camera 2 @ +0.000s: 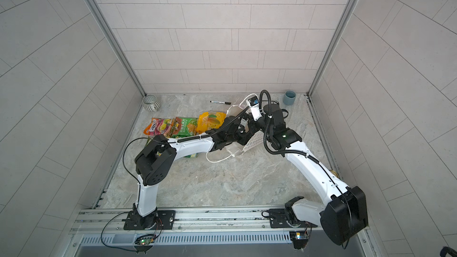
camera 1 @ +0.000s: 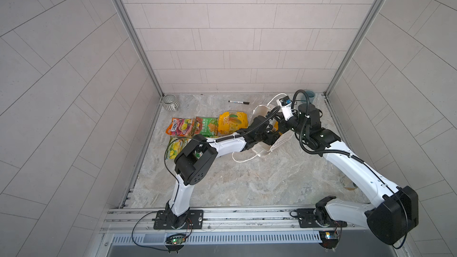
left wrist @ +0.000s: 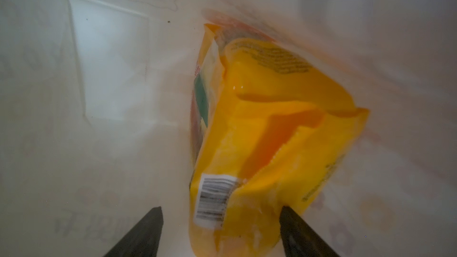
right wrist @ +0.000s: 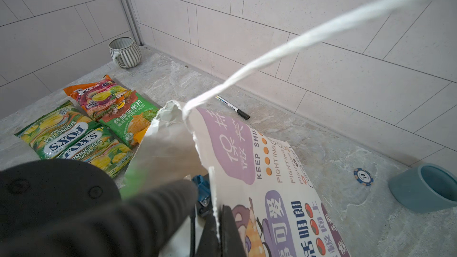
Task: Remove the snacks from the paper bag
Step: 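Lower the left gripper into the bag toward the second yellow pack, then close the left gripper on the top edge of the yellow pack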
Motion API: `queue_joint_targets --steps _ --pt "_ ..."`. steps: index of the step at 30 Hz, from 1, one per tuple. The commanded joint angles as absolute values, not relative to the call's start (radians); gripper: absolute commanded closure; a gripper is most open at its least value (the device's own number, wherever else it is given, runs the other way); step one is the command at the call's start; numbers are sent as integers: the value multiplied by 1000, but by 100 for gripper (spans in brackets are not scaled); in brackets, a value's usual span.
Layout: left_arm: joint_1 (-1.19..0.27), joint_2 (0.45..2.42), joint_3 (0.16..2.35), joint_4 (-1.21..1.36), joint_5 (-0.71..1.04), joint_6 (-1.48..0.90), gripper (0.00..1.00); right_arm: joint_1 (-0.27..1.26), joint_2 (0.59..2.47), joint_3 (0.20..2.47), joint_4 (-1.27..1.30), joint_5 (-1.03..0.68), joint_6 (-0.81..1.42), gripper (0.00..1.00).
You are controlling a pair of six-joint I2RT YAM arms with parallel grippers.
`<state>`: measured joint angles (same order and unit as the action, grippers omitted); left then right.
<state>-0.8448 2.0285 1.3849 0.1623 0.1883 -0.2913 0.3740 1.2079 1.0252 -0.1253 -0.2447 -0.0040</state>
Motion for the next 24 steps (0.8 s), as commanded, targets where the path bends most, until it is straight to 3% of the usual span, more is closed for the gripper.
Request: queue_joint_targets --steps 1,6,10,12,15,20,24 --pt "-859 2064 1437 211 184 -296 26 387 1183 1052 -92 -317 26 100" --pt "-862 2093 1465 207 188 -301 39 384 1177 1041 -83 -313 28 100" --pt "-861 2105 1483 200 189 -295 58 379 1175 1038 -77 -309 36 100" --pt "-861 2109 1489 197 191 -289 61 377 1171 1035 -72 -312 39 100" --pt "-861 2115 1501 196 197 -286 73 375 1166 1032 -69 -311 43 100" --pt "-861 2099 1501 179 195 -284 79 373 1166 1030 -69 -307 46 100" --pt "-862 2064 1479 182 198 -282 90 373 1172 1027 -68 -285 42 100"
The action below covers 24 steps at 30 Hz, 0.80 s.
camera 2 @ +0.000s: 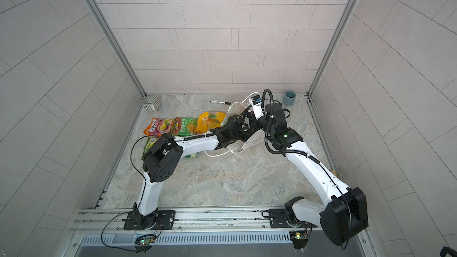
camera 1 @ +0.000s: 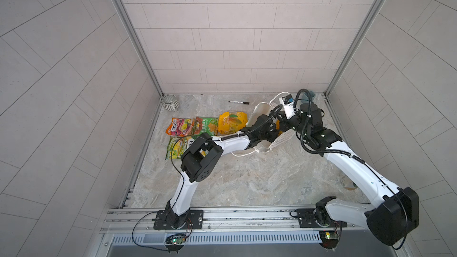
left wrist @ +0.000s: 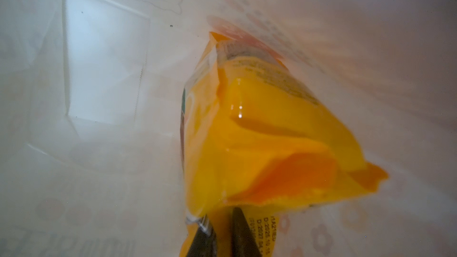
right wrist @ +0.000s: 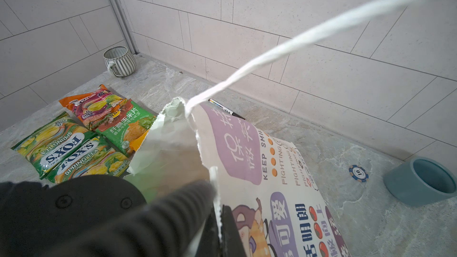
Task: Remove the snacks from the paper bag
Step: 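Close the left gripper on the top edge of the yellow pack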
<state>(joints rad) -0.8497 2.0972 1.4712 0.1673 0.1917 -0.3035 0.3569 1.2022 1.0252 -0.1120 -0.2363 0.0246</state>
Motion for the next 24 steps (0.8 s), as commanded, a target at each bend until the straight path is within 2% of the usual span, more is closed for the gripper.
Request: queue_joint_targets --steps 1,5,8,24 --pt "-862 2051 1471 185 197 -278 93 373 1173 1027 -69 -280 40 100" --pt "-862 2005 1448 195 196 -273 94 373 1184 1026 -70 -265 40 100" --pt "-862 1968 1436 196 201 -271 100 373 1187 1023 -71 -250 40 100" --pt "-864 1794 1308 170 195 -270 100 368 1194 1021 -70 -228 38 100"
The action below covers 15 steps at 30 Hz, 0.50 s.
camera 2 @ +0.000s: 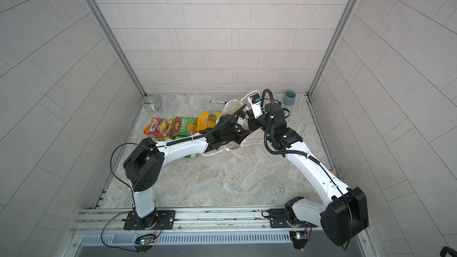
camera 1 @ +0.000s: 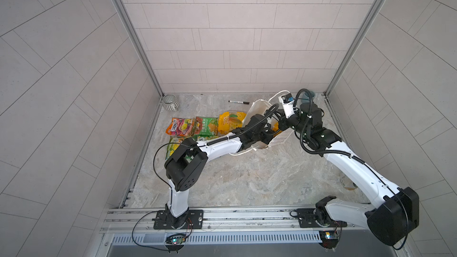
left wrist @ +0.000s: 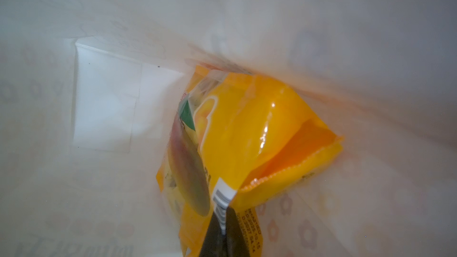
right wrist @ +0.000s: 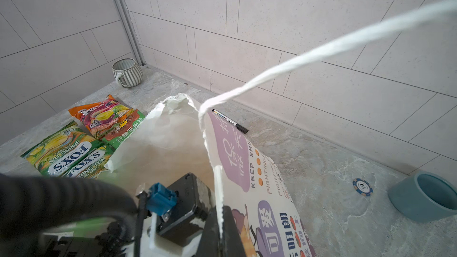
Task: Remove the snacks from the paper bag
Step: 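Close the left gripper on the top edge of the yellow pack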
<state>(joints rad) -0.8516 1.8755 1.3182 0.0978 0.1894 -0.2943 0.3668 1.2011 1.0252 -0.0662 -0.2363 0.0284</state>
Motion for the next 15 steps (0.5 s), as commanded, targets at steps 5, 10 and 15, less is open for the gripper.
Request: queue_joint_targets --steps 5,10,15 --pt "-863 1752 1301 142 189 -254 100 368 1205 1022 -70 -223 40 100" --pt "-864 1701 1300 139 181 -242 100 368 1203 1022 -70 -223 43 100" --pt "-863 1674 1285 132 168 -237 100 368 1192 1017 -69 -209 39 100"
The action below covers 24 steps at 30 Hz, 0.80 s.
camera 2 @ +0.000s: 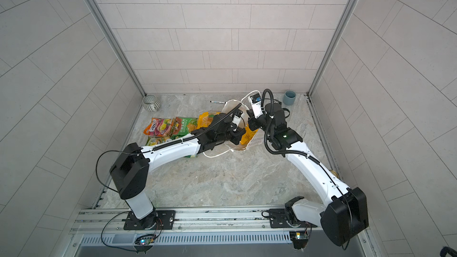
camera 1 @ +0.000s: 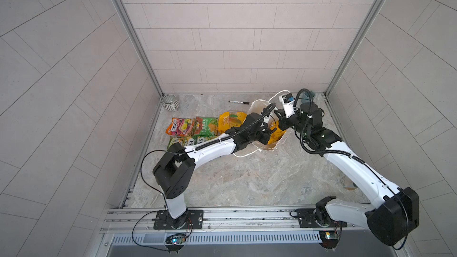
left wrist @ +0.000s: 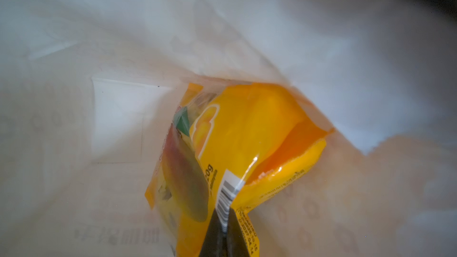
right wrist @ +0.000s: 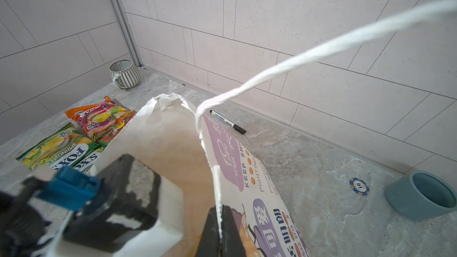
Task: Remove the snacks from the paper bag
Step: 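Close the left gripper on the top edge of the yellow pack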
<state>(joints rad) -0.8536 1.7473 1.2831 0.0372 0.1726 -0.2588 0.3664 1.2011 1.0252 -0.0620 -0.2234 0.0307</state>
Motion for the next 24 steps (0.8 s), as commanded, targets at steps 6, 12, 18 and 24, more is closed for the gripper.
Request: queue_joint_targets --steps 6,12,18,24 --pt "-864 1662 1270 127 165 -236 100 368 1193 1014 -72 -198 39 100" --pt "-864 1646 1245 123 149 -225 100 359 1186 1011 -71 -178 50 100" --pt "-864 1636 1213 120 136 -215 100 341 1180 1019 -86 -135 65 100" --pt "-864 1613 1218 101 140 -201 100 337 1183 1029 -85 -138 61 100"
